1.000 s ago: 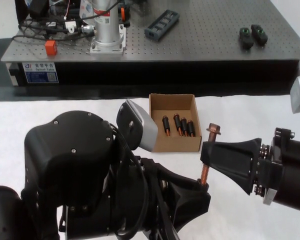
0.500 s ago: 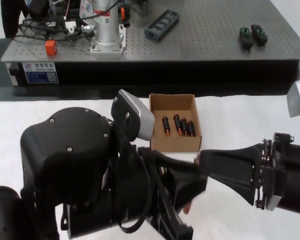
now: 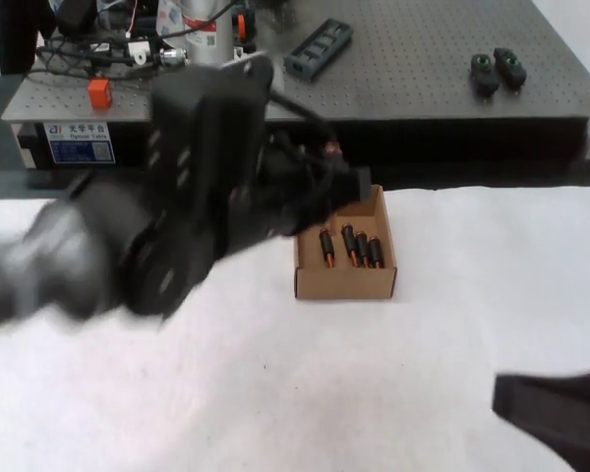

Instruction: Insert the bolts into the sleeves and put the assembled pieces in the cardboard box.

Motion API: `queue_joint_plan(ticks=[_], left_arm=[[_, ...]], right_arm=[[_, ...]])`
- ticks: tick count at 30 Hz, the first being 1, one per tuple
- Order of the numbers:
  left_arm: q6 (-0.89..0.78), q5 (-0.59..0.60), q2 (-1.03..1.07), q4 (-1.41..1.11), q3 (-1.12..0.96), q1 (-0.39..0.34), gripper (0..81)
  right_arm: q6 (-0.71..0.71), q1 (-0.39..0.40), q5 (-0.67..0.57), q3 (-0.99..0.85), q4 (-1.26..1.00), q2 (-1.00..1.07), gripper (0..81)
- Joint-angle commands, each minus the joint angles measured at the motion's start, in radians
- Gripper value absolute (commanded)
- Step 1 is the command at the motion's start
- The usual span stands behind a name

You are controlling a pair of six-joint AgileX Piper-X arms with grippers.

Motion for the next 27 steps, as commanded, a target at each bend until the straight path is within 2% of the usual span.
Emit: queue_joint_plan(ticks=[1, 5, 14, 18, 22, 25, 27], left_arm=[[0.030, -0.009, 0.187, 0.171, -0.238, 0.036, 0.6], [0.108, -0.013, 0.392, 0.366, -0.496, 0.038, 0.6], [0.122, -0.031, 0.777, 0.687, -0.994, 0.056, 0.6], [0.107, -0.043, 0.872, 0.806, -1.107, 0.060, 0.6], [0.083, -0.046, 0.894, 0.845, -1.117, 0.059, 0.6], [0.083, -0.046, 0.896, 0.860, -1.117, 0.059, 11.0], [0.083, -0.046, 0.896, 0.860, -1.117, 0.059, 23.0]], right_arm=[[-0.026, -0.006, 0.057, -0.007, 0.153, -0.042, 39.4], [-0.044, -0.006, 0.083, -0.005, 0.233, -0.088, 35.1], [-0.040, -0.006, 0.095, -0.005, 0.296, -0.114, 35.1], [-0.040, -0.006, 0.095, -0.005, 0.307, -0.114, 35.1], [-0.040, -0.006, 0.095, -0.005, 0.308, -0.114, 35.1], [-0.017, -0.006, 0.095, -0.005, 0.307, -0.114, 35.1], [-0.014, -0.006, 0.093, -0.005, 0.307, -0.114, 35.1]])
